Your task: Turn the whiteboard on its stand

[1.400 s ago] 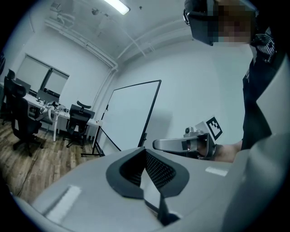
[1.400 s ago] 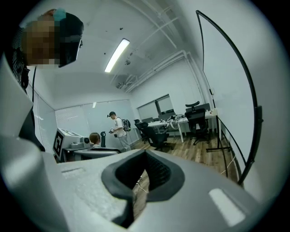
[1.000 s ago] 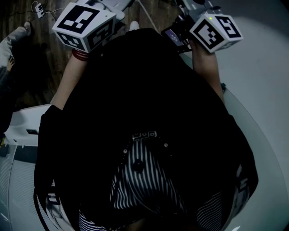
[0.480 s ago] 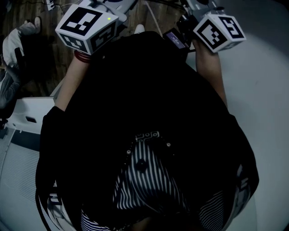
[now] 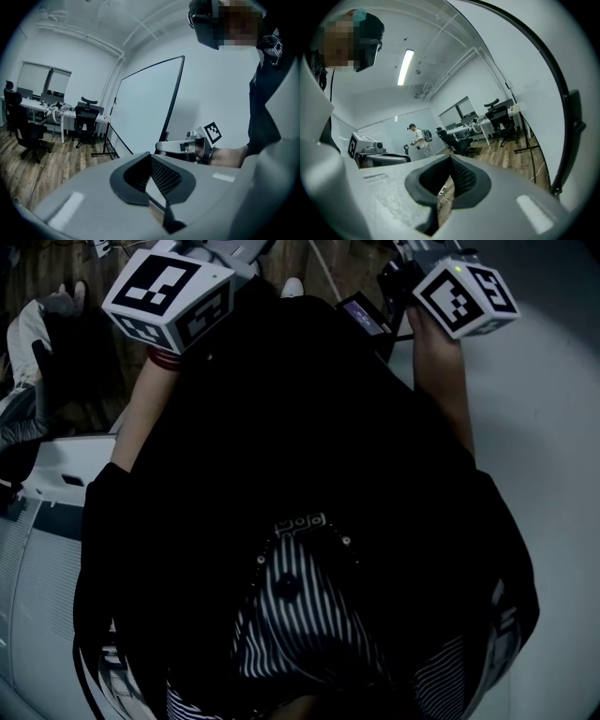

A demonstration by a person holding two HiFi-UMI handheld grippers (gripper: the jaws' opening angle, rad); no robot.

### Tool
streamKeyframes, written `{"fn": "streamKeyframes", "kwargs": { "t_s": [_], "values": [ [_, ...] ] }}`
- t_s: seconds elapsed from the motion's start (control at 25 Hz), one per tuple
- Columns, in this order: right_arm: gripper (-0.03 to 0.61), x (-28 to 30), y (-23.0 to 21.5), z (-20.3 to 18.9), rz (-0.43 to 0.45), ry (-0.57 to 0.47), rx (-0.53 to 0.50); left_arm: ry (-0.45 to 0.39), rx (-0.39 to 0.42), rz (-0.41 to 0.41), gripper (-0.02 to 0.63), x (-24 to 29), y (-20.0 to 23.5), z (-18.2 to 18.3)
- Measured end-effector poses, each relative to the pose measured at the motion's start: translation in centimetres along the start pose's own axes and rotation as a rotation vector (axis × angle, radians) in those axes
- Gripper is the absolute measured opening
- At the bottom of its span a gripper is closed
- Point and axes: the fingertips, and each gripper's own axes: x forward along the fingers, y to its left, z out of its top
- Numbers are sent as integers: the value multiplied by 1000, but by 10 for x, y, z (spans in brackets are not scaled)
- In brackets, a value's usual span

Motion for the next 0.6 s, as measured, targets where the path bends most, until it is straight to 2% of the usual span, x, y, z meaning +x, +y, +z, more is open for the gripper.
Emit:
{"fn": "streamKeyframes", "kwargs": {
  "t_s": [0.24,0.4,0.6],
  "values": [
    [1,9,22,14,-44,-19,-20,-29,6,-78,-3,-4,9,16],
    [0,-12,23,24,-113,-41,-50,-59,69,-166,-3,17,-9,37],
    [0,-42,18,41,-176,-120,-81,-73,140,-262,-3,38,-37,54]
  ]
}}
